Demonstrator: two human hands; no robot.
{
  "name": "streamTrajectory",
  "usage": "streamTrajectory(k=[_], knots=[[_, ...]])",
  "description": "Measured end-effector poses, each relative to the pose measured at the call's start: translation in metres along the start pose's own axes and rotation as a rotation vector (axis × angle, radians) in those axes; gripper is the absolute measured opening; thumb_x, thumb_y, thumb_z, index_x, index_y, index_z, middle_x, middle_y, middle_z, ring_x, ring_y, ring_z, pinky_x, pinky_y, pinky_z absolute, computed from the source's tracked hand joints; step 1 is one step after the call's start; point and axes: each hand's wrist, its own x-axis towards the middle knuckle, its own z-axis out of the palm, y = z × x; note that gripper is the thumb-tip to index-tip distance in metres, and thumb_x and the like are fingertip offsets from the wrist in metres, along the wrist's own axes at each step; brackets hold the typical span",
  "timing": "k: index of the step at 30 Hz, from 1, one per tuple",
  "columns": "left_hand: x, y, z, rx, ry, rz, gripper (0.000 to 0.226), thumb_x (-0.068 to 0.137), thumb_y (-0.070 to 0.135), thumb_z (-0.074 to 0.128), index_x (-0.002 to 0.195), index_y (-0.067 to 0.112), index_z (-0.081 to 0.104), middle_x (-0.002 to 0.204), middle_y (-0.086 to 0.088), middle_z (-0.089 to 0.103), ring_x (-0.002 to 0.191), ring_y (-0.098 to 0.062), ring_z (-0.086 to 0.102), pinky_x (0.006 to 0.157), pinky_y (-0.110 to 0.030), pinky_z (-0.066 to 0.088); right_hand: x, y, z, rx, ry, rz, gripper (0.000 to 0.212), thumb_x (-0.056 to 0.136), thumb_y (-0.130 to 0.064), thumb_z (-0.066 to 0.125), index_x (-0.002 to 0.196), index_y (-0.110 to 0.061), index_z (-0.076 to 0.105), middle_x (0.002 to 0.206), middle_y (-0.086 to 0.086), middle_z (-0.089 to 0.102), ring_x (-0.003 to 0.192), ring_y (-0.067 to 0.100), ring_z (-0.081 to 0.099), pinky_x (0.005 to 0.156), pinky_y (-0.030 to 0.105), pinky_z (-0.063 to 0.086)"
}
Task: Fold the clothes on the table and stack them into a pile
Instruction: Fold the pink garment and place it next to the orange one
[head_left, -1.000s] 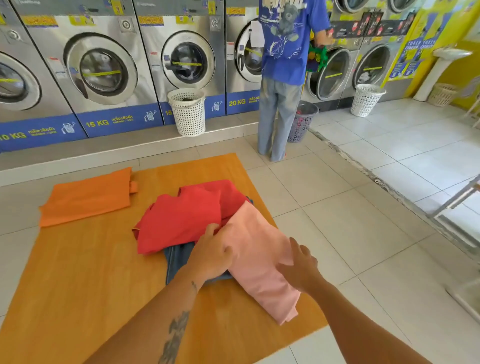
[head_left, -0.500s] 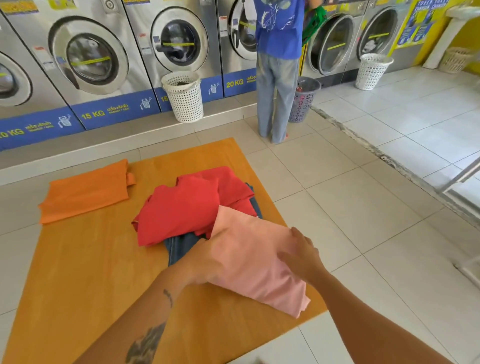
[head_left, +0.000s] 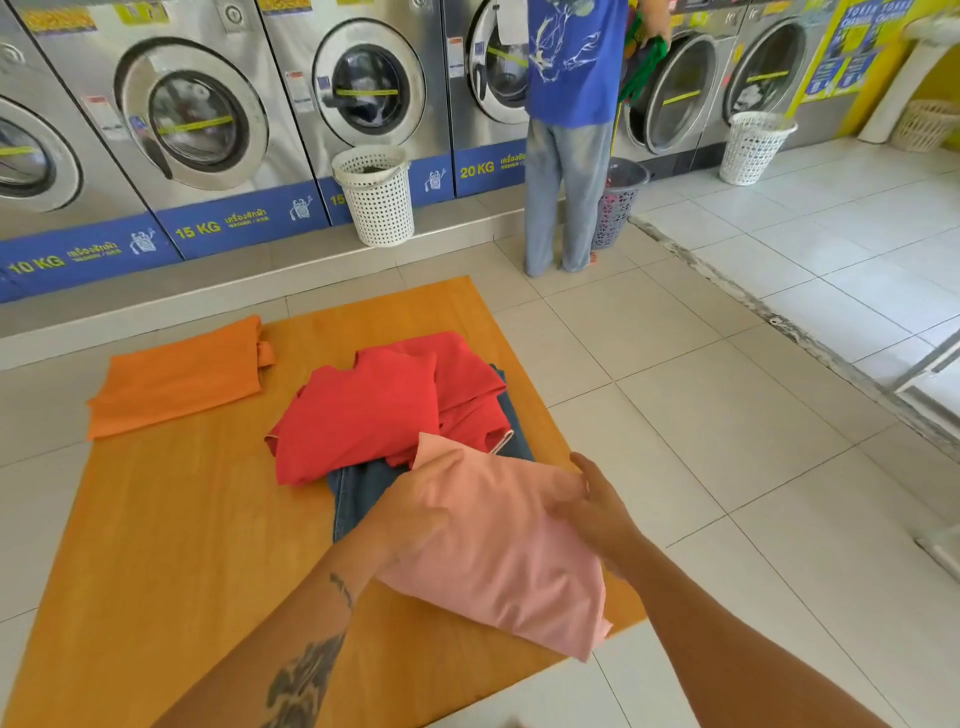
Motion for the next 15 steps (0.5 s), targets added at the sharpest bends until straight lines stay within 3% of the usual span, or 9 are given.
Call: streamTrajectory(k=[2,5,7,9,11,15], knots=[[-0.006,-0.003,0.002,-0.067,0.03,-0.065,0.068,0.077,0.026,0.068,0.139,0.013,0.044,0.126,0.003,0.05,0.112,-0.018,0.05,0.089,-0.011,0.038,-0.006,-0.004,0.006,-0.07,0.023,-0.101,0.074,0.082,-0.008,0.059,0.148,-0.033,0.033,0.143,-0.002,0.046,0.124,0.02,0.047,0.103,0.038,0.043],[-0.022,-0.009,-0.003,-0.254,0.194,-0.081,0.031,0.083,0.015,0.055,0.113,0.009,0.06,0.104,0.012,0.056,0.093,-0.001,0.052,0.089,-0.019,0.036,-0.009,-0.018,0.016,-0.156,0.02,-0.258,0.066,0.086,-0.008,0.054,0.144,-0.033,0.035,0.136,-0.01,0.049,0.122,0.015,0.048,0.1,0.034,0.044],[-0.038,-0.007,-0.018,-0.29,0.203,-0.027,0.053,0.084,-0.001,0.05,0.127,0.029,0.055,0.117,0.035,0.048,0.104,0.017,0.048,0.088,-0.008,0.036,-0.012,-0.037,0.028,-0.182,-0.017,-0.357,0.062,0.086,-0.006,0.052,0.139,-0.035,0.037,0.119,-0.017,0.055,0.107,0.012,0.054,0.082,0.023,0.044],[-0.056,-0.009,-0.037,-0.315,0.264,0.022,0.071,0.082,-0.008,0.047,0.136,0.039,0.049,0.127,0.039,0.042,0.117,0.013,0.044,0.088,-0.01,0.038,-0.012,-0.059,0.044,-0.237,-0.043,-0.476,0.061,0.086,-0.007,0.053,0.136,-0.037,0.04,0.119,-0.019,0.055,0.098,0.008,0.055,0.074,0.018,0.042],[-0.069,-0.018,-0.06,-0.354,0.369,0.016,0.072,0.083,-0.008,0.047,0.139,0.037,0.049,0.133,0.031,0.044,0.121,0.004,0.044,0.085,-0.012,0.04,-0.006,-0.077,0.067,-0.288,-0.083,-0.555,0.056,0.085,-0.007,0.055,0.131,-0.037,0.045,0.119,-0.015,0.058,0.094,0.008,0.057,0.074,0.017,0.044],[-0.092,-0.05,-0.101,-0.455,0.553,-0.011,0.066,0.085,-0.012,0.05,0.134,0.032,0.056,0.133,0.02,0.049,0.116,0.0,0.05,0.074,-0.003,0.044,0.006,-0.101,0.128,-0.336,-0.155,-0.683,0.046,0.085,-0.005,0.061,0.123,-0.03,0.056,0.119,-0.017,0.06,0.107,0.007,0.054,0.095,0.026,0.042]])
